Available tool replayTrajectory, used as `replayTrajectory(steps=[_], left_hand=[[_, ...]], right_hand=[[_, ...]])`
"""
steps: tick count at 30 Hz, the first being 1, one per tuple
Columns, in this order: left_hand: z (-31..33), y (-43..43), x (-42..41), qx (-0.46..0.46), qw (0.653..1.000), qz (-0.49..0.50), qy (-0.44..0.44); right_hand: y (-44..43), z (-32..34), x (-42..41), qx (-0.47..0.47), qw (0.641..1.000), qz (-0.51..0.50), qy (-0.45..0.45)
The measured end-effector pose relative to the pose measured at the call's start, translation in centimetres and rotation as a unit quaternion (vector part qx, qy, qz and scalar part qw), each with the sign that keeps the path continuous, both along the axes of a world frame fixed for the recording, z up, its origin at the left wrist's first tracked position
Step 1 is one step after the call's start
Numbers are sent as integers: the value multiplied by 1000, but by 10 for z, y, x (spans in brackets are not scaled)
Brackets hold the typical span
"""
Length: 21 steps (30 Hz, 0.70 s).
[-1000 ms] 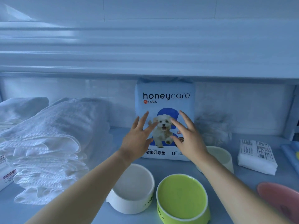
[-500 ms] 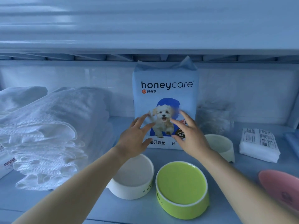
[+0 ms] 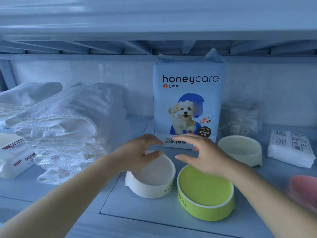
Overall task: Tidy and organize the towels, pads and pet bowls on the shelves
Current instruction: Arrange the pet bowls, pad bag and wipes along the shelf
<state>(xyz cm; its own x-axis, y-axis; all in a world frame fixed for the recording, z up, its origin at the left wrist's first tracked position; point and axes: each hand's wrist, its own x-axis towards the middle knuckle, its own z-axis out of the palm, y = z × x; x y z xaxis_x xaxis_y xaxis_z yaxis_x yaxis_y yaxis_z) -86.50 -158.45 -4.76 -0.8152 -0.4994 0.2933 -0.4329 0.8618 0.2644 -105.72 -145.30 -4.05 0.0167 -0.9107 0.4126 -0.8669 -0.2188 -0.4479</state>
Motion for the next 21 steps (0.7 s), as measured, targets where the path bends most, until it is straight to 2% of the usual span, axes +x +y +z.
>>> replayTrajectory(steps=[3,7,10,13,21], left_hand=[[-15,7,21,12,1000,-6,-1],[-38,16,41,-25,991,-40,127],[-50,18,48,-25,979,-54,192],[-58,16,50,-53,976,-68,199],[-62,21,51,-55,976,-76,197]], right_hand=[[4,-4,18,18,999,10,27],[10,-10,38,28,997,5,72],[13,-15,53,29,992,-46,112],[15,-24,68,30,986,-82,143],[24,-35,87,18,984,-83,154]])
